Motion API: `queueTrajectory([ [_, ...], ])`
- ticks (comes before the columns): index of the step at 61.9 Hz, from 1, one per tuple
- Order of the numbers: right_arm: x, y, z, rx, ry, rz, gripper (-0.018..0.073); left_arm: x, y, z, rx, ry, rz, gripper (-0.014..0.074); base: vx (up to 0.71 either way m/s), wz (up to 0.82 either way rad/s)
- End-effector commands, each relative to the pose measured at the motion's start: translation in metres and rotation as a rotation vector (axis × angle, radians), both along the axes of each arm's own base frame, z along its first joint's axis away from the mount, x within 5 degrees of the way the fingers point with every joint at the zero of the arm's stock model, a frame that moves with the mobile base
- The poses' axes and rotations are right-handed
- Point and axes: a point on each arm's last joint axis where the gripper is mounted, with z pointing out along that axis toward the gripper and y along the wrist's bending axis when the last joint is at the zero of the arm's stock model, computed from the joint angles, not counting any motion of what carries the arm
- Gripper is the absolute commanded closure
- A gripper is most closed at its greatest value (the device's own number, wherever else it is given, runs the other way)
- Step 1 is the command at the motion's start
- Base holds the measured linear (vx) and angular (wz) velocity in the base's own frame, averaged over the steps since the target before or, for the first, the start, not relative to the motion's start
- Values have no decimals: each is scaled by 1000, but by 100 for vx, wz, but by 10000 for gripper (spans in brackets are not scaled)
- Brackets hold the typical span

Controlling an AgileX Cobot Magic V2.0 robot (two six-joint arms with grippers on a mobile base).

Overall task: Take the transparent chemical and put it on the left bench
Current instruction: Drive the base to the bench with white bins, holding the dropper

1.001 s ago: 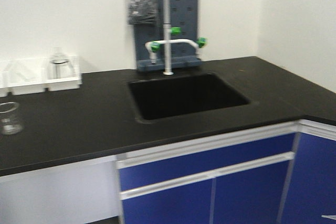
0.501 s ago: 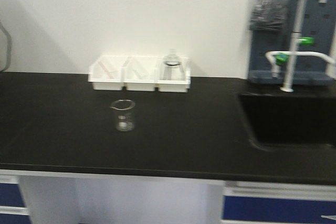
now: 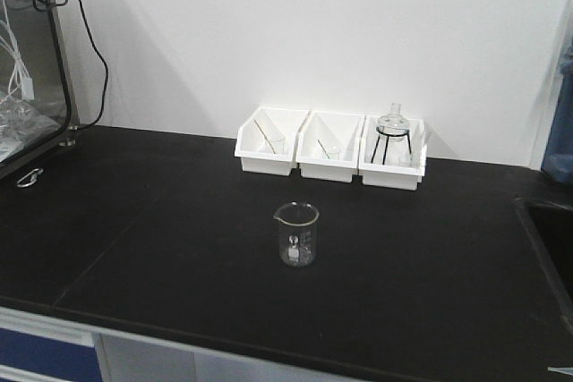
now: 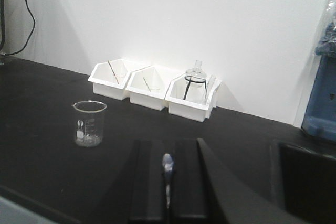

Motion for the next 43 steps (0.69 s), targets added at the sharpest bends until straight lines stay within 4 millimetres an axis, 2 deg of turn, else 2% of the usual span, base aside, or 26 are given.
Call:
queueTrajectory([
  [1,-1,2,15,0,-84,26,567,-1,0,3,-14,-81,-1,600,31,6],
  [43,-1,2,15,-1,-85,27,567,-1,0,3,-14,-81,-1,600,29,-8],
])
